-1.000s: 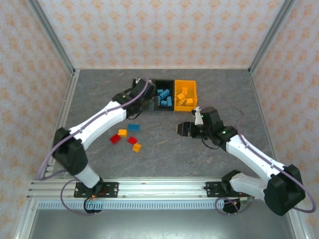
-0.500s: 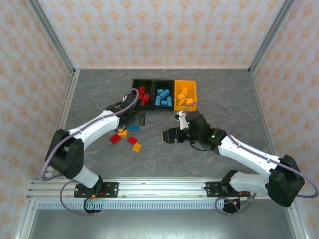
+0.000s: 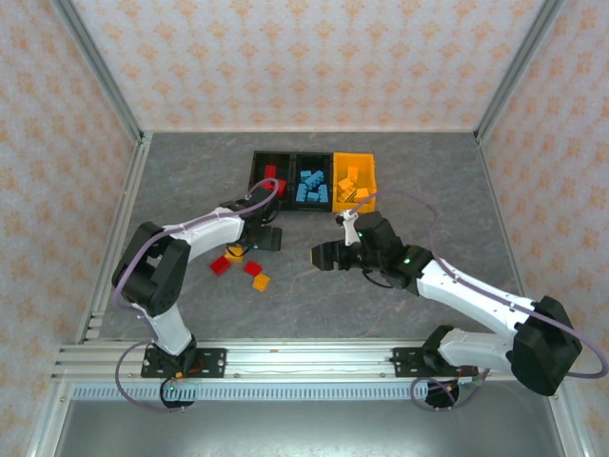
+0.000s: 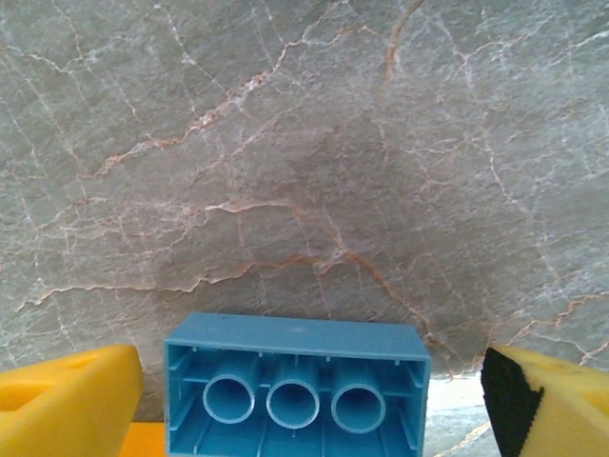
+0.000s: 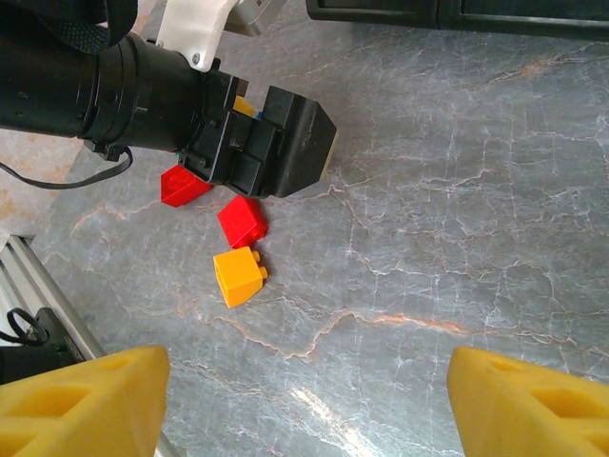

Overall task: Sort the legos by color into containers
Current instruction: Pick up the lego from the center of the table, then place the lego in the container.

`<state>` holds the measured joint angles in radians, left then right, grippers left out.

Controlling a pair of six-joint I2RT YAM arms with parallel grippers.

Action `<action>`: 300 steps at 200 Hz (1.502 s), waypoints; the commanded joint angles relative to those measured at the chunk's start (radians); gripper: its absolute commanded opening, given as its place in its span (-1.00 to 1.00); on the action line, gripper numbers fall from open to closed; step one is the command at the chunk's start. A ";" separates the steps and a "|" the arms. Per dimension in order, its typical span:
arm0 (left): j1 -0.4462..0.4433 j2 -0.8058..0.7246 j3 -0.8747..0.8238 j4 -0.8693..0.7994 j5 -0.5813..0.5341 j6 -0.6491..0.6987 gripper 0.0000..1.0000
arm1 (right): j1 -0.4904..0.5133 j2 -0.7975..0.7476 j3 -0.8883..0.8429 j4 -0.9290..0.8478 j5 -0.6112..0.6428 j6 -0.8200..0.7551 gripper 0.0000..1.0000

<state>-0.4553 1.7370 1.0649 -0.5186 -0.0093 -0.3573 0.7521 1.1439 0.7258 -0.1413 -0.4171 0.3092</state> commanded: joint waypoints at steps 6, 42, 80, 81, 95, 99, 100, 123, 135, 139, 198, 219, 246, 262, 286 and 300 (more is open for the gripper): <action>0.009 0.030 0.023 0.026 0.015 0.017 0.79 | 0.003 0.002 -0.017 0.001 0.035 -0.018 0.53; 0.010 0.052 0.029 0.015 0.013 0.018 0.56 | 0.004 -0.020 -0.033 0.003 0.046 -0.012 0.53; 0.008 0.030 0.045 0.006 0.034 0.015 0.15 | 0.004 -0.035 -0.042 0.001 0.055 -0.005 0.52; 0.008 0.028 0.045 0.006 0.035 0.014 0.14 | 0.004 -0.036 -0.043 0.000 0.055 -0.004 0.52; 0.007 0.010 0.049 0.005 0.048 0.008 0.06 | 0.004 -0.042 -0.045 0.004 0.055 0.000 0.52; 0.007 0.005 0.053 0.003 0.049 0.006 0.05 | 0.004 -0.044 -0.045 0.004 0.056 0.002 0.52; 0.008 0.004 0.053 0.002 0.049 0.006 0.05 | 0.004 -0.045 -0.045 0.003 0.057 0.002 0.52; 0.002 -0.027 0.071 -0.006 0.065 -0.007 0.05 | -0.007 -0.061 -0.037 -0.005 0.075 0.020 0.51; -0.004 -0.041 0.089 -0.011 0.074 -0.015 0.05 | -0.030 -0.073 -0.032 -0.011 0.071 0.032 0.51; -0.009 -0.043 0.099 -0.015 0.075 -0.019 0.05 | -0.041 -0.078 -0.030 -0.013 0.071 0.036 0.51; -0.088 0.019 0.331 -0.054 0.058 -0.052 0.04 | -0.208 -0.108 -0.007 -0.066 0.023 0.090 0.50; -0.106 0.076 0.442 -0.067 0.051 -0.061 0.04 | -0.230 -0.118 -0.008 -0.073 0.030 0.098 0.50; -0.117 0.165 0.598 -0.092 0.030 -0.064 0.04 | -0.250 -0.134 -0.021 -0.072 0.031 0.106 0.50; -0.117 0.252 0.691 -0.109 0.011 -0.065 0.04 | -0.255 -0.140 -0.034 -0.069 0.032 0.115 0.50; -0.117 0.353 0.824 -0.132 -0.006 -0.068 0.05 | -0.258 -0.149 -0.047 -0.066 0.032 0.123 0.50; -0.117 0.416 0.906 -0.150 -0.020 -0.072 0.05 | -0.259 -0.151 -0.052 -0.066 0.035 0.125 0.50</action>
<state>-0.5697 2.0796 1.8503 -0.5972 0.0212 -0.4160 0.4999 1.0157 0.6907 -0.2016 -0.3885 0.4194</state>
